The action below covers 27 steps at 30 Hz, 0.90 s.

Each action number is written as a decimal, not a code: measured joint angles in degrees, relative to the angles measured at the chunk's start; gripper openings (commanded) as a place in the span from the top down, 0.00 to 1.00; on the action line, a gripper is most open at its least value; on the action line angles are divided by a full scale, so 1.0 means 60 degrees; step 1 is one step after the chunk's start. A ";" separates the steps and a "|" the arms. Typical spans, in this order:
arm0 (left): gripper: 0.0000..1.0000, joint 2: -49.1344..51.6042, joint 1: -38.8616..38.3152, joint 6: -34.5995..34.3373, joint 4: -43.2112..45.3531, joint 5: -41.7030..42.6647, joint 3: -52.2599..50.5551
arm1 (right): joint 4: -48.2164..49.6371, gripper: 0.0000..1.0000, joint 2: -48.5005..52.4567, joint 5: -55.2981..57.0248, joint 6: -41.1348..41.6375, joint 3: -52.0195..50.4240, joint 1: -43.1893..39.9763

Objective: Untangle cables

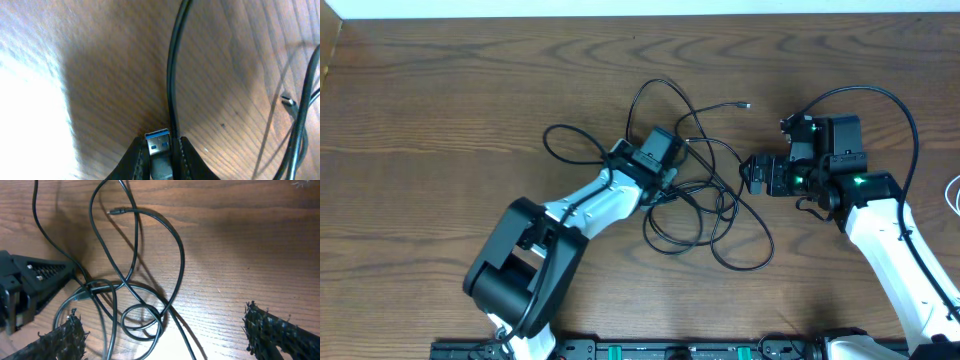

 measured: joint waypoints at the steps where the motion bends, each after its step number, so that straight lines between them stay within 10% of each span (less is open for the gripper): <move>1: 0.87 -0.0051 0.0109 0.0226 -0.0022 0.0113 -0.0015 | 0.0000 0.01 0.0000 -0.0004 -0.0004 0.0000 0.0000; 13: 0.86 -0.3559 0.0696 0.3483 -0.0131 0.1093 -0.0084 | 0.0000 0.01 0.0364 -0.0178 0.0146 0.0000 0.0000; 27: 0.86 -0.5096 0.0696 0.4255 -0.0401 0.1126 -0.0084 | 0.0011 0.08 0.0535 -0.1304 0.0215 0.0000 0.0903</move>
